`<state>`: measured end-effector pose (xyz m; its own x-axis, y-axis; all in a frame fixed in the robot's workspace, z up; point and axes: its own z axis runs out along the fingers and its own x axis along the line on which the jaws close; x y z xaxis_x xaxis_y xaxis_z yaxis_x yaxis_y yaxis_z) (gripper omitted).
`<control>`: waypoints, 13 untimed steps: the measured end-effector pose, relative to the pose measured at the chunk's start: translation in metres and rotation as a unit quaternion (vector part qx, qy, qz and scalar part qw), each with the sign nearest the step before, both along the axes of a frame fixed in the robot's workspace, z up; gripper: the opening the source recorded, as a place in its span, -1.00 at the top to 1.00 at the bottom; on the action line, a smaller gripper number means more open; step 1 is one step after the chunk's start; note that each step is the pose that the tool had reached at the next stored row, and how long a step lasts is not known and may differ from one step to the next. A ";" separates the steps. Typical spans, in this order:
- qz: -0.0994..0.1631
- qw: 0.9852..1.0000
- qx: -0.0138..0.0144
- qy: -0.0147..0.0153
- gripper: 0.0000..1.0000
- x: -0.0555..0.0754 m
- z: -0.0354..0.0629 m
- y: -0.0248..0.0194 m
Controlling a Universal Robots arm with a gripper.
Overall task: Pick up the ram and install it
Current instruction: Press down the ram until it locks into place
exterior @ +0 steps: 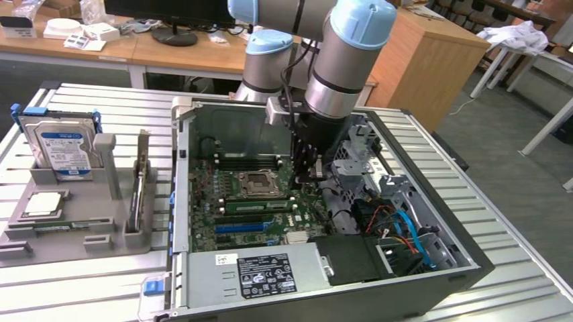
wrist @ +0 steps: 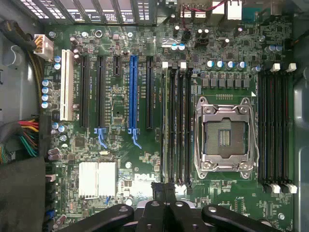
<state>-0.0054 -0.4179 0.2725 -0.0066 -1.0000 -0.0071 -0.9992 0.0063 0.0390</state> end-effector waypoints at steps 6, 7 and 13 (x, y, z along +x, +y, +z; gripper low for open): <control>0.000 1.000 0.000 -0.001 0.79 0.000 -0.0009 0.0000; 0.000 1.000 0.000 -0.001 0.79 0.000 -0.0011 0.0000; 0.000 1.000 0.000 -0.001 0.79 0.000 -0.0024 0.0000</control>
<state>-0.0054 -0.4179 0.2700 -0.0065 -1.0000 -0.0071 -0.9993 0.0063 0.0365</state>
